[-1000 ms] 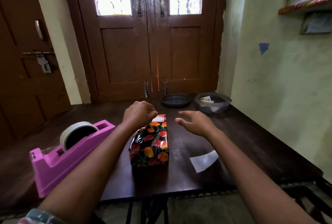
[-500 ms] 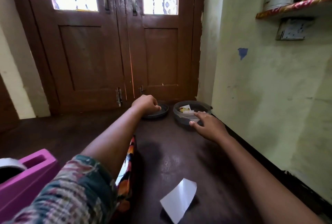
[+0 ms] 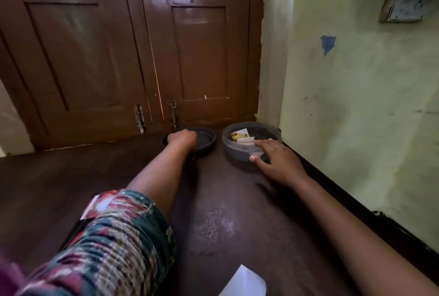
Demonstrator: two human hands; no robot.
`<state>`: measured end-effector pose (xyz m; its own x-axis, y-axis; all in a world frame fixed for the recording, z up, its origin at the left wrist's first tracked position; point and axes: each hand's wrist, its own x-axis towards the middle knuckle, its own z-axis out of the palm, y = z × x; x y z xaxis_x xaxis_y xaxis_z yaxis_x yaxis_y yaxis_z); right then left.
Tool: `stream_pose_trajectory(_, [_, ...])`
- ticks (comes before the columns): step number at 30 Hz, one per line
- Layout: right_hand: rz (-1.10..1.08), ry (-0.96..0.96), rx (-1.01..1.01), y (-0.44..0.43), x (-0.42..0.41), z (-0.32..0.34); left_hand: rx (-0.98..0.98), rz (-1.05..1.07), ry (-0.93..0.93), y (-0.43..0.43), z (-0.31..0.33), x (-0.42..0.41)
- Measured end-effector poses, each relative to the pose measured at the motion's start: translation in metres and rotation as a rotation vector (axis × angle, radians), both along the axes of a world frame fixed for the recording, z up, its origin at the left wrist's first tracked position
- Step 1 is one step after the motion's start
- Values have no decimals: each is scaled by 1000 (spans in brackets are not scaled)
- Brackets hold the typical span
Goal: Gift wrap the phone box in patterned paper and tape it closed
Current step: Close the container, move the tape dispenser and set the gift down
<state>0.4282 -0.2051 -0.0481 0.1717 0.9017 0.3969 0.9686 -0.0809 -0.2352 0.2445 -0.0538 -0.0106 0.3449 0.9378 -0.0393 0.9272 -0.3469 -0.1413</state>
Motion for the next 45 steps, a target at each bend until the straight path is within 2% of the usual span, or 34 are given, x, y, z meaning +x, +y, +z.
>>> stream_pose_trajectory(4, [5, 24, 21, -12, -5, 6, 159, -67, 84, -10, 5, -5])
stream_pose_trajectory(6, [16, 33, 26, -21, -5, 9, 221, -62, 7, -18, 16, -11])
stream_pose_trajectory(9, [17, 69, 24, -32, -6, 14, 244, -52, -321, -30, 43, -11])
stream_pose_trajectory(13, [-42, 281, 143, -38, 0, 22, 135, -53, -1060, -38, 68, 13])
stream_pose_trajectory(17, [-191, 475, 190, -33, 15, 27, -70, 42, -1631, -37, 65, 39])
stream_pose_trajectory(22, [-305, 561, 86, -19, 35, 23, -128, 274, -1927, -27, 47, 42])
stream_pose_trajectory(25, [-385, 636, 59, -12, 42, 24, -140, 324, -2036, -24, 46, 39])
stream_pose_trajectory(28, [-413, 696, -13, -8, 46, 21, -239, 359, -2120, -24, 47, 45])
stream_pose_trajectory(30, [-409, 716, -28, -6, 44, 16, -350, 383, -2125, -22, 44, 49])
stream_pose_trajectory(35, [-340, 781, 14, -2, 33, 9, -539, 372, -1917, -24, 28, 55])
stream_pose_trajectory(39, [-308, 854, 63, 3, 28, 9, -461, 316, -1674, -20, 12, 45])
stream_pose_trajectory(43, [-286, 1027, 132, 10, 24, 6, -336, 202, -1250, -12, 2, 34])
stream_pose_trajectory(45, [-291, 1063, 129, 11, 22, 8, -315, 183, -1130, -12, -1, 34])
